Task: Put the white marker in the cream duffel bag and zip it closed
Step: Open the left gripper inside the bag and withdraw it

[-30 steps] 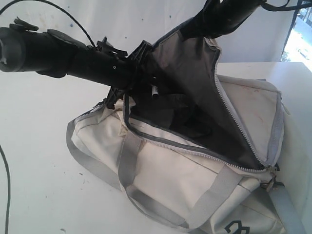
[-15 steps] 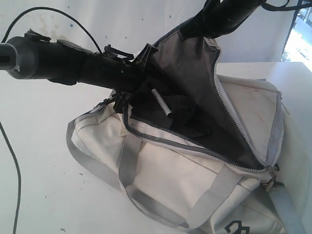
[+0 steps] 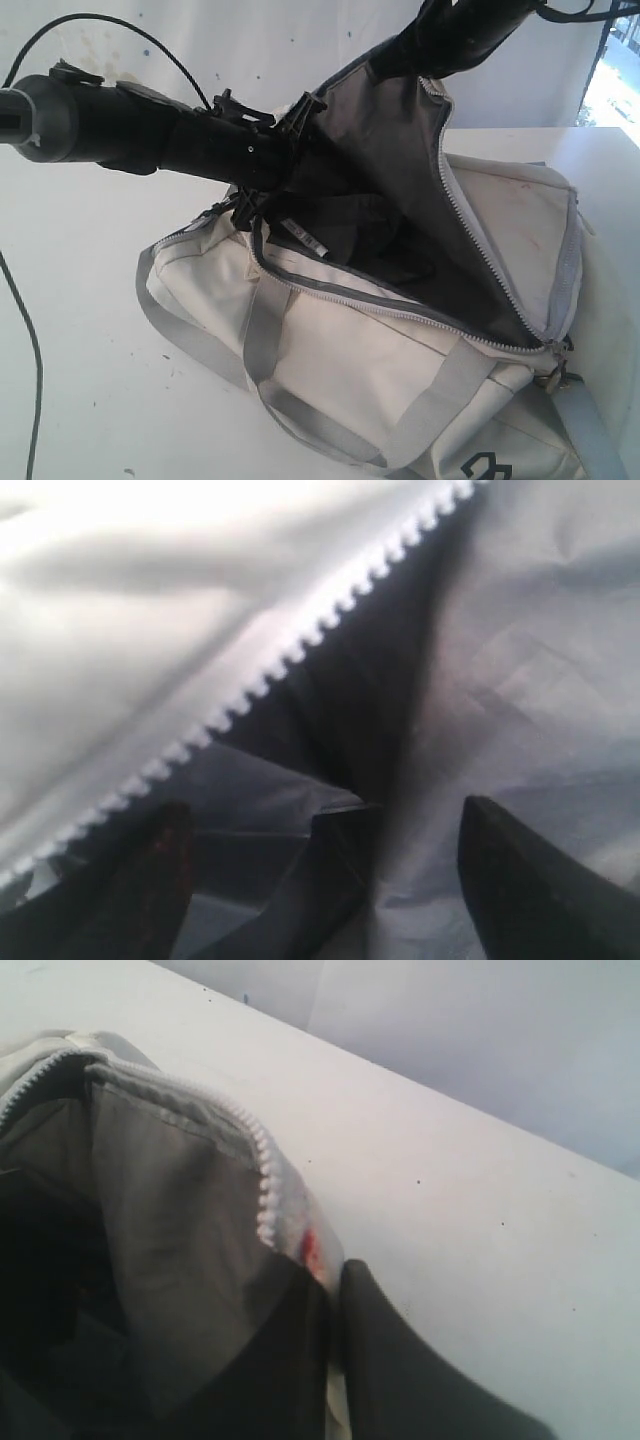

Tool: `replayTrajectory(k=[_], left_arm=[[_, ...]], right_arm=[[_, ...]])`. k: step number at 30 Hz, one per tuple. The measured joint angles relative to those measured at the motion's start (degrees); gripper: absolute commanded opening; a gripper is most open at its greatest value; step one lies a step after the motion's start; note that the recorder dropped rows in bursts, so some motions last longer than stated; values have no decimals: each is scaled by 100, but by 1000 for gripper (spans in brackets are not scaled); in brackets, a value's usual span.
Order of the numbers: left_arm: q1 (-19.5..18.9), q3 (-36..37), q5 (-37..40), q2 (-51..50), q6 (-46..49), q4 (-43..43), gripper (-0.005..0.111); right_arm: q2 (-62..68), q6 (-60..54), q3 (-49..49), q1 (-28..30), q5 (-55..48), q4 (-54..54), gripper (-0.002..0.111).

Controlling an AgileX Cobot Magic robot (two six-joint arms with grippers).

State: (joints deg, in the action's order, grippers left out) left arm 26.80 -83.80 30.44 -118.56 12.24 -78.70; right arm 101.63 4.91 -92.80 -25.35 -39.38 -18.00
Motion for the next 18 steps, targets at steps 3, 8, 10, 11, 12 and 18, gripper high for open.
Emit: replayTrajectory(k=[3, 8, 10, 11, 12, 18], left_arm=[[-11, 0, 260, 0, 153, 0, 82], [-214, 0, 1016, 0, 414, 12, 81], [-307, 0, 1298, 22, 480, 55, 78], [-372, 0, 1448, 74, 504, 122, 76], [-443, 0, 1613, 127, 534, 191, 74], [-869, 0, 2542, 537, 852, 577, 62]], right_arm=[[0, 0, 0, 0, 1, 0, 0], [0, 0, 0, 0, -10, 0, 0], [0, 0, 0, 0, -10, 0, 0], [0, 0, 0, 0, -21, 0, 0], [0, 0, 0, 9, -21, 0, 0], [0, 0, 0, 9, -58, 0, 0]])
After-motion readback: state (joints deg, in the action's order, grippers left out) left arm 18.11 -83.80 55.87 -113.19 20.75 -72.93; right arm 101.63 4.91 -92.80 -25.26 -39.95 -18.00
